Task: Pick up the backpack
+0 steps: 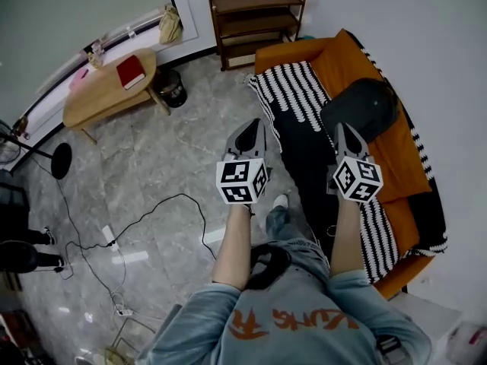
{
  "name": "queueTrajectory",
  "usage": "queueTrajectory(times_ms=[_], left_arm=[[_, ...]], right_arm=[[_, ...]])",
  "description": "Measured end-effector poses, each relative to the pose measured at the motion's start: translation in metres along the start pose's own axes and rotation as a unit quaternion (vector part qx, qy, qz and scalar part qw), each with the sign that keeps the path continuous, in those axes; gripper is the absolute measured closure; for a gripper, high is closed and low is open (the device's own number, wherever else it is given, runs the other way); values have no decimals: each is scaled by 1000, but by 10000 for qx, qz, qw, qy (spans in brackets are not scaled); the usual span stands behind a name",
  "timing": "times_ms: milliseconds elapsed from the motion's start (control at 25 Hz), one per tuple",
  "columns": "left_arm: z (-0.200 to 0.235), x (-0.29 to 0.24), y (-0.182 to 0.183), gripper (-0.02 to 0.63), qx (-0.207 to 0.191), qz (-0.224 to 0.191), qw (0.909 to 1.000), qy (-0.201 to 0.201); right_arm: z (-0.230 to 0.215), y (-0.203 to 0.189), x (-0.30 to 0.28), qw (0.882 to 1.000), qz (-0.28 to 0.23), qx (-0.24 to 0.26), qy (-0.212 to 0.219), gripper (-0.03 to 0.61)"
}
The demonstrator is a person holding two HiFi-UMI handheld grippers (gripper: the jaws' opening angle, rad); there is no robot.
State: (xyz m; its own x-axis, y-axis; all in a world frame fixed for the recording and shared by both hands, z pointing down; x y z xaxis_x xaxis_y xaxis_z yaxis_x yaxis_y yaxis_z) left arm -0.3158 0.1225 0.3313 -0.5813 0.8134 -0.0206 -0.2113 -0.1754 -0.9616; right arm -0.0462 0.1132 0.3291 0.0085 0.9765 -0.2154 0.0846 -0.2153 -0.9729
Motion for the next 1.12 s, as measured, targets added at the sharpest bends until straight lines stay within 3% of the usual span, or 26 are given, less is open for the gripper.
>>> queueTrajectory(times_ms=[200,360,520,800,1120], left_arm=[[18,-56,0,594,-96,247,9996,133],[20,-113,0,594,-302,629,9976,-12],[19,-163,5,594,-356,798,9960,-171],[6,-227,0,594,-425,851,9941,-520],[21,-251,-4,594,-263,712,9959,-492]], right_arm=[[-22,-14,-54,9994,262,-199,49,580],[-76,-19,-100,9951,364,-869,-289,580],[-103,-14,-133,9926,298,-1133,-320,580],[-130,-4,-173,9919,208,-1230,-257,580],[-141,6,-210,9922,138,-1219,-236,580]])
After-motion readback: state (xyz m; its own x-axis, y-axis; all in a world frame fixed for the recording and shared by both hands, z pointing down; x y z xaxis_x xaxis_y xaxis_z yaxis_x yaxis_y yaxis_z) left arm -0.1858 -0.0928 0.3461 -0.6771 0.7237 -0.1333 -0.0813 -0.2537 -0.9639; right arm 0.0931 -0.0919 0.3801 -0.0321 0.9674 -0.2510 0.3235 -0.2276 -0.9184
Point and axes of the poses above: the fingertips, and each gripper's own axes: x backward along the fingers, z to its left, y out of its top, the point moved 8 cm from there along x, backward along the fingers, and after that the axes turned 15 degrees about -y, right-handed, at the moved point
